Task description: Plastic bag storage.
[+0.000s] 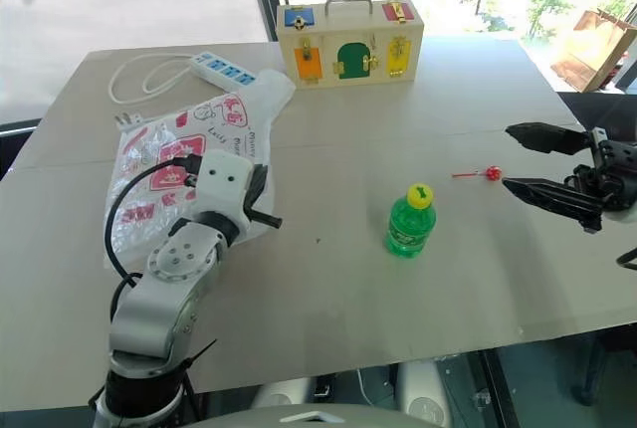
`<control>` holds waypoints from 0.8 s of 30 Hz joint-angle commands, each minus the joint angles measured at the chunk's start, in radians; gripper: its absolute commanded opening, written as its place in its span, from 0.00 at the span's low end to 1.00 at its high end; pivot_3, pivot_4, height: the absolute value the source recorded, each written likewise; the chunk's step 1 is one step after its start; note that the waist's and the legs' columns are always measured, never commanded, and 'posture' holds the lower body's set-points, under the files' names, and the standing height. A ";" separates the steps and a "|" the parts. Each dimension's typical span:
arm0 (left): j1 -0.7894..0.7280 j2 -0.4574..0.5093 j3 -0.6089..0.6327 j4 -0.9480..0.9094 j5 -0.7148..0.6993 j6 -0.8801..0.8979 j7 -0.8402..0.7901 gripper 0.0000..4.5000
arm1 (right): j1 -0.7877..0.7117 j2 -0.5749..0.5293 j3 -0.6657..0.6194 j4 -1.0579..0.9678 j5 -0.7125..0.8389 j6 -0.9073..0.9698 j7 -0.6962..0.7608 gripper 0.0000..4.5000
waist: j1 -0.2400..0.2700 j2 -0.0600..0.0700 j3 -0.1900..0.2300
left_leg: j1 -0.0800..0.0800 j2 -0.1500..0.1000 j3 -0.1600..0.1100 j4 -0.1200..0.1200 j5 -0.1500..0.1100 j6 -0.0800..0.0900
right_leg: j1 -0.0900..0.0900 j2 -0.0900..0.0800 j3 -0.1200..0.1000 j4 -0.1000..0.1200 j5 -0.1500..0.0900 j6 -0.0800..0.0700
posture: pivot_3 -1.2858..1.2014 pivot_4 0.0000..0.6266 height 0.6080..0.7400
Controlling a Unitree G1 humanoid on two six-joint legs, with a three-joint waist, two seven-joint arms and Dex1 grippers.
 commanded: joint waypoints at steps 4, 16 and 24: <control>-0.075 0.016 0.100 0.040 0.000 -0.131 -0.005 0.02 | -0.029 0.013 -0.001 -0.003 -0.013 -0.017 0.001 1.00 | 0.001 0.000 0.000 | 0.000 0.000 0.000 0.000 0.000 0.000 | 0.000 0.000 0.000 0.000 0.000 0.000 | 0.52 0.24 1.00; -0.594 0.160 0.122 0.517 -0.201 -0.601 -0.431 0.02 | -0.088 0.063 0.047 0.015 -0.049 -0.045 -0.013 1.00 | -0.001 -0.001 0.001 | -0.003 -0.002 0.001 0.001 0.000 0.000 | -0.001 -0.001 0.000 -0.001 0.003 0.005 | 0.52 0.24 1.00; -0.618 0.334 0.053 0.650 -0.266 -0.852 -0.841 0.02 | -0.058 0.097 0.036 -0.032 -0.041 -0.047 -0.045 1.00 | -0.004 0.001 0.002 | -0.008 -0.001 0.000 0.001 0.000 0.000 | -0.008 0.002 -0.001 0.000 0.003 0.006 | 0.52 0.24 1.00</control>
